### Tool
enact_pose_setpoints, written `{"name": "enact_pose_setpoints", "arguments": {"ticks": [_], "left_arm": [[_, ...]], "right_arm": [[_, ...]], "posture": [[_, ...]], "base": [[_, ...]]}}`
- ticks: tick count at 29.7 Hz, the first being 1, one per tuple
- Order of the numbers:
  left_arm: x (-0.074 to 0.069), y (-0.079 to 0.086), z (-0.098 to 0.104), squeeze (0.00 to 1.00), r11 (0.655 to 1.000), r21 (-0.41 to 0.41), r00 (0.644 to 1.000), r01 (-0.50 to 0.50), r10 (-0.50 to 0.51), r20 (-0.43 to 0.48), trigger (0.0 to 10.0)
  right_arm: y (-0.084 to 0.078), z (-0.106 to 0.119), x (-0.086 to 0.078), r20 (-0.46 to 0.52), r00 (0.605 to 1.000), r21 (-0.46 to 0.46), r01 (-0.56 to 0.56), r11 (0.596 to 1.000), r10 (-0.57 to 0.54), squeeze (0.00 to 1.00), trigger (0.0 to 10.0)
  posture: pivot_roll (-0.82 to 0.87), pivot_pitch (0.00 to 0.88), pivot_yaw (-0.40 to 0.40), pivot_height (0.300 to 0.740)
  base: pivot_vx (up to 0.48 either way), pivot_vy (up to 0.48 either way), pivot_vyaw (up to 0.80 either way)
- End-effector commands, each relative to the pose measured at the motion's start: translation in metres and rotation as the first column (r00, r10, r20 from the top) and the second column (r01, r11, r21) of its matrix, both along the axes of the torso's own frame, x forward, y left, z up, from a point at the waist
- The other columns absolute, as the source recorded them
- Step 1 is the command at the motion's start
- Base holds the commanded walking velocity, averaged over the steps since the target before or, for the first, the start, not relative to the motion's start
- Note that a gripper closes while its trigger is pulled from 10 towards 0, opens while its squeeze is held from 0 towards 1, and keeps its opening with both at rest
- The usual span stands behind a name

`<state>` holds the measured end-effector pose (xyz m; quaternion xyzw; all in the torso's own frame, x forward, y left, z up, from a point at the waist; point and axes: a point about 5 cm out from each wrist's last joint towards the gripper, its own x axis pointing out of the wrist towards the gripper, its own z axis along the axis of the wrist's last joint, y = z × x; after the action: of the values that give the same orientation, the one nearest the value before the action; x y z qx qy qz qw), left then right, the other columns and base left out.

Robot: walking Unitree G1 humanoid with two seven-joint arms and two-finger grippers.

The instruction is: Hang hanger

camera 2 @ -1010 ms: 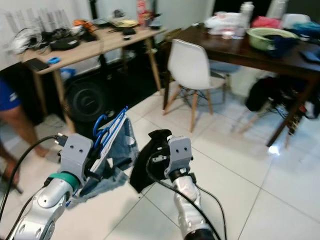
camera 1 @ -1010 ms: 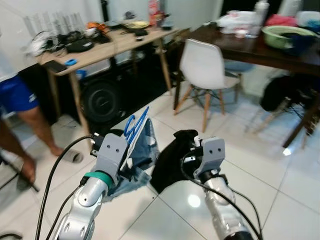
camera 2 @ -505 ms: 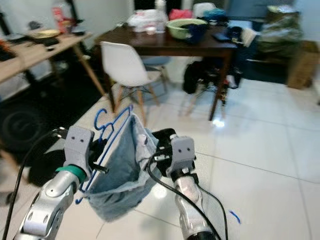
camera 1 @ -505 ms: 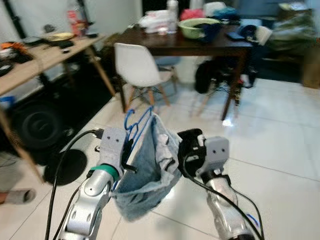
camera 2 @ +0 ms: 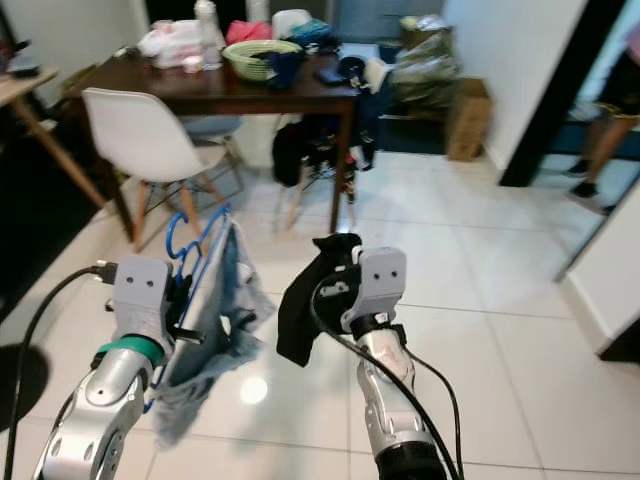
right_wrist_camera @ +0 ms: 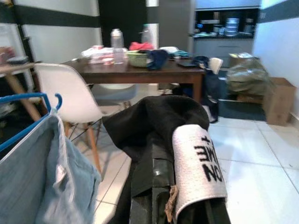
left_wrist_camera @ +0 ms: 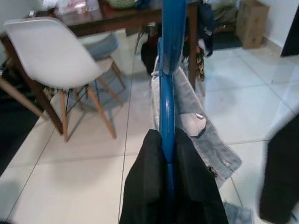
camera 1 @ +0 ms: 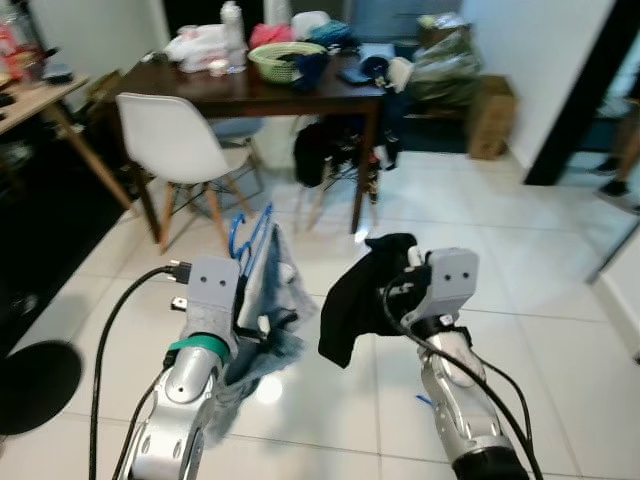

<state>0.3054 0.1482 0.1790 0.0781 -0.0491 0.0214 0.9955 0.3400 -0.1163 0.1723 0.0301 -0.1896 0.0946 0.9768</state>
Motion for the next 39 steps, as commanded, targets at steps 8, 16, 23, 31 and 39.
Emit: {"name": "enact_pose_setpoints", "arguments": {"ticks": [8, 16, 23, 31, 39], "left_arm": [[0.002, 0.0, 0.016, 0.0, 0.999, -0.02, 0.996, -0.04, 0.041, 0.074, 10.0], [0.0, -0.003, 0.014, 0.0, 0.999, -0.019, 0.997, -0.039, 0.04, 0.07, 10.0], [-0.003, -0.001, 0.015, 0.0, 0.999, 0.001, 0.995, -0.054, 0.053, 0.08, 10.0], [-0.009, 0.0, 0.036, 0.0, 0.981, 0.128, 0.966, -0.144, 0.111, 0.236, 10.0], [-0.015, 0.008, 0.041, 0.0, 0.963, 0.165, 0.946, -0.215, 0.163, 0.279, 10.0]], "right_arm": [[0.009, -0.003, -0.002, -0.025, 0.997, -0.006, -0.072, 0.997, 0.072, 0.0, 10.0], [0.013, 0.0, 0.0, -0.03, 0.996, 0.028, -0.08, 0.996, 0.081, 0.0, 10.0], [0.01, 0.002, 0.003, -0.034, 0.997, 0.03, -0.071, 0.997, 0.072, 0.0, 10.0], [0.018, 0.021, 0.003, 0.052, 0.99, 0.04, -0.13, 0.991, 0.128, 0.0, 10.0], [0.027, 0.048, 0.004, 0.152, 0.97, 0.034, -0.195, 0.98, 0.188, 0.0, 10.0]], "posture": [[-0.03, 0.038, 0.038, 0.74], [-0.02, 0.048, 0.029, 0.74], [0.0, 0.051, 0.026, 0.74], [0.02, 0.049, 0.026, 0.74], [0.03, 0.044, 0.026, 0.74]], "base": [[0.454, 0.0, 0.0], [0.454, 0.0, -0.67], [0.453, 0.0, -0.8], [0.453, 0.0, -0.3], [0.453, 0.0, 0.0]]}}
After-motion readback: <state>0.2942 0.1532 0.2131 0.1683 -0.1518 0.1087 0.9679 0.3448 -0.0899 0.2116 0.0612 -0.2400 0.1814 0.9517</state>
